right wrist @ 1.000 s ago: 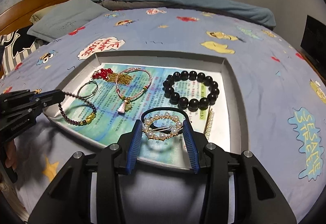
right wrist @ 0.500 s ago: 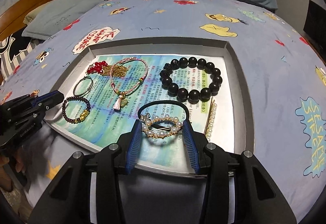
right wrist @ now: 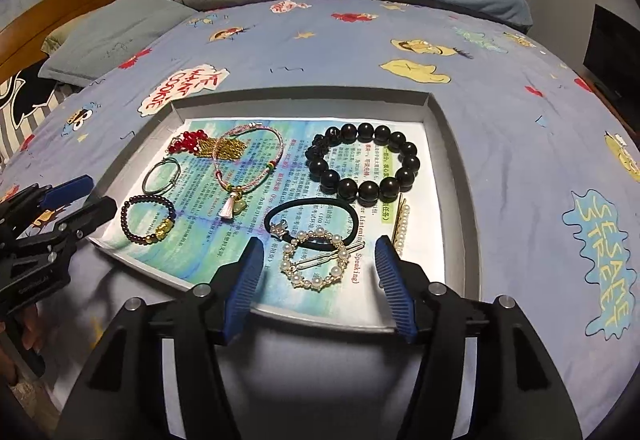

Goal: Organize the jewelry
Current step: 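Withdraw both tools from the box toward the last bracelets, then grasp the blue beaded bracelet with the left tool while the right tool grasps the silver wire bangle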

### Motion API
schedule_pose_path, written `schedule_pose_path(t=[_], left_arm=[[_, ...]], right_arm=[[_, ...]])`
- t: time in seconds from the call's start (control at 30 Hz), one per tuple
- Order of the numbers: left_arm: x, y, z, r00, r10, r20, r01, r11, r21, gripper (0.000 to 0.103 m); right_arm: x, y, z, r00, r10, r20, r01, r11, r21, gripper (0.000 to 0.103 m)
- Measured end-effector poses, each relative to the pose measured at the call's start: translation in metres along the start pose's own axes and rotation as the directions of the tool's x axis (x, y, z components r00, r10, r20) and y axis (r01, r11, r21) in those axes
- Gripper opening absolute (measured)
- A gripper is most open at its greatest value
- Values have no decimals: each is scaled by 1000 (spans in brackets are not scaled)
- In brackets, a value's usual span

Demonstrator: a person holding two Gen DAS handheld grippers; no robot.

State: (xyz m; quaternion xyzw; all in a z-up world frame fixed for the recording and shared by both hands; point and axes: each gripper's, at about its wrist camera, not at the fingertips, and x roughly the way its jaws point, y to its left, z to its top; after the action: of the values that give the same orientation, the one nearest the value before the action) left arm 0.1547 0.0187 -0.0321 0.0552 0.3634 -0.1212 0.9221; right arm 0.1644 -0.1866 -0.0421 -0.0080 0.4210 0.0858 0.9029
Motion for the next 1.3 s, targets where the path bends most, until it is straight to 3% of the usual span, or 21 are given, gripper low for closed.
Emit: schedule_pose_path(t=[0.1, 0.3, 0.5, 1.3], left_arm=[[-7, 0, 0, 1000, 7, 10, -7, 1000, -4, 77], [-24, 2, -2, 999, 32, 29, -31, 999, -36, 93], [-39, 2, -8, 997, 66, 34, -64, 996, -55, 96], [-101, -3, -46, 996, 79, 47, -75, 994, -75, 97]], right_arm=[[-7, 1, -1, 1000, -9, 20, 9, 1000, -3, 70], [-26, 1, -4, 997, -31, 65, 30, 999, 12, 97], [-41, 0, -7, 993, -76, 88, 74, 997, 21, 97], [-112, -6, -61, 977, -92, 193, 88, 996, 26, 97]])
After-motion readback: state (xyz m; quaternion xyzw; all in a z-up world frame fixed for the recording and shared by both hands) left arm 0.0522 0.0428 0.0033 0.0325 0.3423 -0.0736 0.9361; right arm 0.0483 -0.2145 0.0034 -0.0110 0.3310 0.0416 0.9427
